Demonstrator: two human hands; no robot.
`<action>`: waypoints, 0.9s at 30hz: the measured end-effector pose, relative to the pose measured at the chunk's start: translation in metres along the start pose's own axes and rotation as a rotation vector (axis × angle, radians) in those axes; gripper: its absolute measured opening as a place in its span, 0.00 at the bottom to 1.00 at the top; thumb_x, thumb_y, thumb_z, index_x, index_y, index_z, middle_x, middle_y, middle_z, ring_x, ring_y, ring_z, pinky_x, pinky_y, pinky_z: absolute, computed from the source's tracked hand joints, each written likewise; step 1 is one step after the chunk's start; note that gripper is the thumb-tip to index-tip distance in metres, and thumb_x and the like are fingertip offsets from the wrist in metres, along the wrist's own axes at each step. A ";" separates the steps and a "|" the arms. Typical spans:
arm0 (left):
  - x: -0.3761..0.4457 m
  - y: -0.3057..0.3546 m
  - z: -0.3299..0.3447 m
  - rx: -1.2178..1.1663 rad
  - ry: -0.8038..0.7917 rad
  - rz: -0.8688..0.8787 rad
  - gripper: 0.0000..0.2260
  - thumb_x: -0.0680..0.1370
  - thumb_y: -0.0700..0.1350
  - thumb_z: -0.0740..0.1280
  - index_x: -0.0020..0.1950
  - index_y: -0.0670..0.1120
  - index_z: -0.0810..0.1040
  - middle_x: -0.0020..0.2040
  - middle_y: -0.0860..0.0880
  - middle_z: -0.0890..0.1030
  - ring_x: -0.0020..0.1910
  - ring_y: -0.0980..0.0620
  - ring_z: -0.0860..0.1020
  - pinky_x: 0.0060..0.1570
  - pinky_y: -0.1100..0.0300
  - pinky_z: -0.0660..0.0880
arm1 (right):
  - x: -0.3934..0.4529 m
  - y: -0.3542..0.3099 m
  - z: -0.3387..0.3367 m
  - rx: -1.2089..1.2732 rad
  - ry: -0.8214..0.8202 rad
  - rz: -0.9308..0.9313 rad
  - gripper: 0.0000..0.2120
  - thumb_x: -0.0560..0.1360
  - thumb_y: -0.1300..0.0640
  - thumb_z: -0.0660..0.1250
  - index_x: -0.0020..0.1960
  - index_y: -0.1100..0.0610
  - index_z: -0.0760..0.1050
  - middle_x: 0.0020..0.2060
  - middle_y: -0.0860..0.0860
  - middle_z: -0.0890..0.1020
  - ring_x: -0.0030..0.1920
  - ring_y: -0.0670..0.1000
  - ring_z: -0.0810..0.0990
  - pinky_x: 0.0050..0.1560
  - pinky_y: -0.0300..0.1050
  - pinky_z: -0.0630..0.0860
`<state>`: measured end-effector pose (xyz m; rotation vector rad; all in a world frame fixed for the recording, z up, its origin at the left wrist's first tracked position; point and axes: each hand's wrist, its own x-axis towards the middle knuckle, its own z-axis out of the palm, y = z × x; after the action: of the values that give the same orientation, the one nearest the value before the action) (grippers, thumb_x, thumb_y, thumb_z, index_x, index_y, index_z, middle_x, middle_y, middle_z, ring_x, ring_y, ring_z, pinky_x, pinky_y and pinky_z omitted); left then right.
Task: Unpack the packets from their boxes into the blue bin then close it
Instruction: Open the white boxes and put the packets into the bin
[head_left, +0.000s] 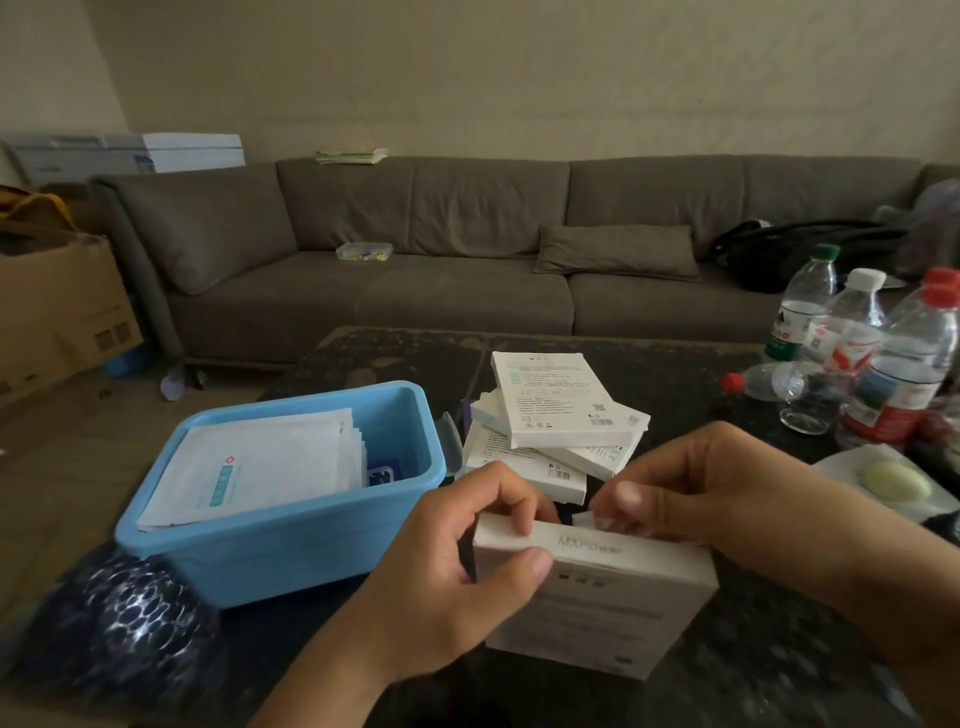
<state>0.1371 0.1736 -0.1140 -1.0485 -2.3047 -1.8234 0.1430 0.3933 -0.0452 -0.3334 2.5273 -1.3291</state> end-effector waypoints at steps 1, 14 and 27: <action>0.000 0.000 0.001 -0.012 -0.004 0.000 0.07 0.73 0.51 0.67 0.45 0.51 0.71 0.51 0.58 0.80 0.58 0.55 0.79 0.40 0.65 0.78 | -0.001 0.000 -0.003 -0.010 -0.034 0.017 0.11 0.68 0.44 0.69 0.46 0.46 0.86 0.44 0.45 0.87 0.49 0.45 0.85 0.60 0.49 0.78; 0.002 0.004 0.012 -0.044 0.070 -0.169 0.13 0.65 0.53 0.77 0.40 0.63 0.74 0.49 0.58 0.84 0.54 0.56 0.82 0.49 0.59 0.81 | -0.006 -0.001 0.011 -0.081 0.217 -0.170 0.06 0.75 0.56 0.70 0.41 0.49 0.83 0.34 0.45 0.86 0.35 0.44 0.84 0.44 0.41 0.81; 0.010 -0.003 0.009 -0.114 0.000 -0.079 0.09 0.75 0.41 0.73 0.51 0.53 0.80 0.55 0.54 0.82 0.57 0.51 0.79 0.54 0.57 0.79 | -0.017 0.060 0.028 -1.025 0.503 -1.142 0.08 0.80 0.55 0.63 0.50 0.54 0.80 0.53 0.50 0.85 0.62 0.54 0.80 0.56 0.53 0.78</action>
<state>0.1311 0.1855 -0.1157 -0.9832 -2.2981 -2.0053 0.1640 0.4106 -0.1077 -2.0681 3.3594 -0.0478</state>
